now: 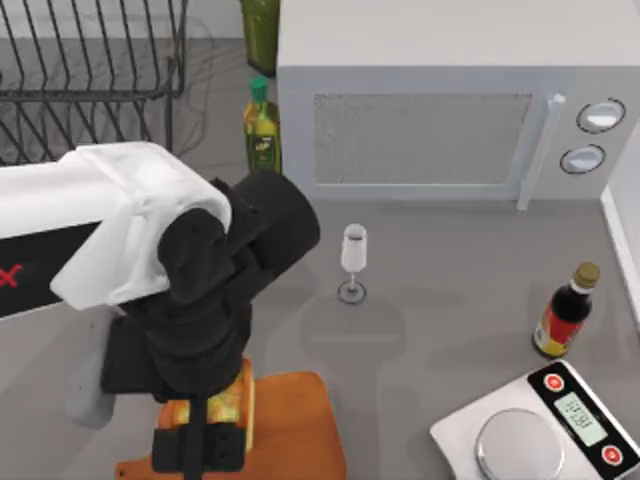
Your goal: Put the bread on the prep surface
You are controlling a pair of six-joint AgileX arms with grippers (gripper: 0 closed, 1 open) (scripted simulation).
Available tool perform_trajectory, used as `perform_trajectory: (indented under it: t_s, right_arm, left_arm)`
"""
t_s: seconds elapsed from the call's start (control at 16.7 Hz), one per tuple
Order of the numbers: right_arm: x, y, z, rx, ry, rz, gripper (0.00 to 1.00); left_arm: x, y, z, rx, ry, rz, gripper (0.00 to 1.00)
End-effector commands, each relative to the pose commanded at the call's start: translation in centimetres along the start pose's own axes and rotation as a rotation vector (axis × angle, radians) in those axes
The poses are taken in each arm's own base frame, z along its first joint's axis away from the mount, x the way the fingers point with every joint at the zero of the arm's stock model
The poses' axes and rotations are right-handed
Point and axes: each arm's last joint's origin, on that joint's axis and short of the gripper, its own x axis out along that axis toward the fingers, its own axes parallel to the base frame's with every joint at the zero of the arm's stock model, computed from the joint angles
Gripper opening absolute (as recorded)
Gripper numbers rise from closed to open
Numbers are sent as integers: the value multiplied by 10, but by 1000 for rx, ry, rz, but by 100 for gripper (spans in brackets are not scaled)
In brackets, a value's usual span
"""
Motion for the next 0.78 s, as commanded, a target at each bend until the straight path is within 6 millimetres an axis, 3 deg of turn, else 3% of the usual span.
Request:
perform_trajectory:
  t_s: [0.42, 0.78]
  right_arm:
    - [0, 0, 0, 0, 0, 0, 100]
    - [0, 0, 0, 0, 0, 0, 100]
  left_arm:
    - [-1, -1, 1, 5, 5, -4, 0]
    - [17, -1, -1, 12, 1, -2, 0]
